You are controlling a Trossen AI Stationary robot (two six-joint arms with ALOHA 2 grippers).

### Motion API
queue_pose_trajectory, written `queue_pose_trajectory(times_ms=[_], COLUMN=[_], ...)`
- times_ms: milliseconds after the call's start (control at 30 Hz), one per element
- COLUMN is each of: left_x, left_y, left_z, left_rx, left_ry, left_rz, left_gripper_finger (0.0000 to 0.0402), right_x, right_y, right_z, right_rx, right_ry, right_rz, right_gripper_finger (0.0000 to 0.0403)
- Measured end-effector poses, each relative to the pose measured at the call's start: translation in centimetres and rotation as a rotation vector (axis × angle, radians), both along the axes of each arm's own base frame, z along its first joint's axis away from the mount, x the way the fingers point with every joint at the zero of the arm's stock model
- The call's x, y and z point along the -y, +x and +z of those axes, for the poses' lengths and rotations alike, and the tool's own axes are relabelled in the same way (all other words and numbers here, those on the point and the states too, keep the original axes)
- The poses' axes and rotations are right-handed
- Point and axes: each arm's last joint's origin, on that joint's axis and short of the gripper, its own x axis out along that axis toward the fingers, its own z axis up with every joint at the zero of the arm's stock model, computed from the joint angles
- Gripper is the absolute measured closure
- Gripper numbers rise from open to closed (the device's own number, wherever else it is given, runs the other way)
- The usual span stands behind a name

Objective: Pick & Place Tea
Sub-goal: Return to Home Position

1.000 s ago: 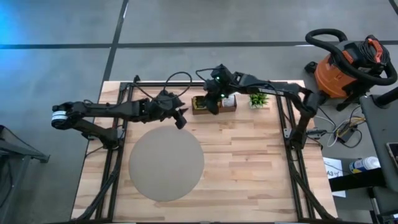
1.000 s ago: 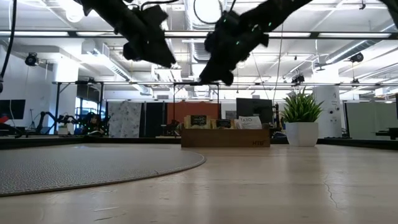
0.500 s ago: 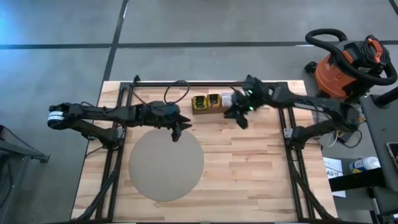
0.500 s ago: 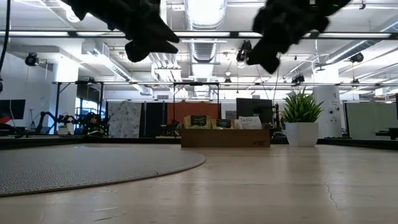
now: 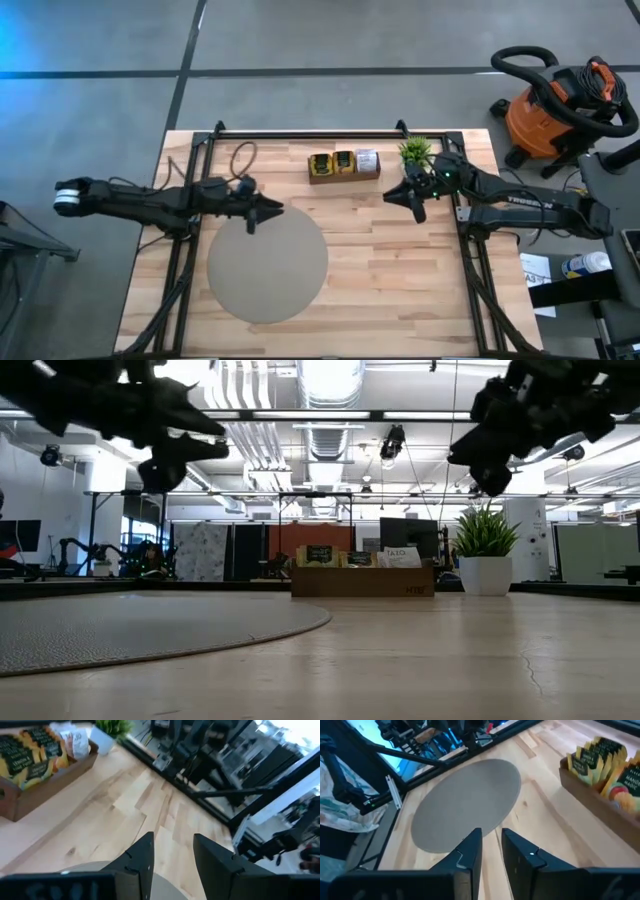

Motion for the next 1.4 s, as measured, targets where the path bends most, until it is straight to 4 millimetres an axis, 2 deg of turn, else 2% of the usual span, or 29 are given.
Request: queue_pose_trajectory(times_ms=[267,533,667,767,833,900,1000,1100,1400], left_x=[0.3,0.4,0.4,0.5,0.6,0.9,1.5,1.7,1.7], left_y=[-3.8,-5.5,-6.0,-6.2,-6.4,-6.5,-6.6,-6.6,-6.7], left_z=[-1.5,-4.5,-6.6,-7.8,-8.6,-8.5,-8.4,-8.4,-8.3], left_rx=[0.109,0.125,0.089,-0.011,-0.111,-0.149,-0.207,-0.23,-0.218], left_ry=[0.002,-0.018,-0.023,-0.049,-0.226,-0.498,-0.642,-0.671,-0.669], left_rz=[-0.006,-0.016,-0.015,-0.013,-0.014,-0.056,-0.204,-0.28,-0.285], left_gripper_finger=[0.0271,0.0271,0.0271,0.0271,0.0271,0.0271,0.0271,0.0271,0.0271], right_x=[-0.3,-0.4,-0.5,-0.5,-0.5,-0.5,-0.5,-0.5,-0.6], right_y=[-0.7,-0.9,-1.1,-1.2,-1.2,-1.2,-1.2,-1.2,-1.3], right_z=[-1.3,-3.2,-3.9,-4.3,-4.3,-4.3,-4.3,-4.3,-4.1], right_rx=[-0.019,-0.076,-0.099,-0.107,-0.109,-0.11,-0.11,-0.11,-0.098], right_ry=[-0.001,0.022,0.032,0.036,0.036,0.037,0.037,0.037,0.032], right_rz=[0.004,0.005,0.005,0.006,0.006,0.006,0.007,0.007,0.007], right_gripper_finger=[0.032,0.0319,0.0325,0.033,0.0331,0.0333,0.0332,0.0328,0.0318])
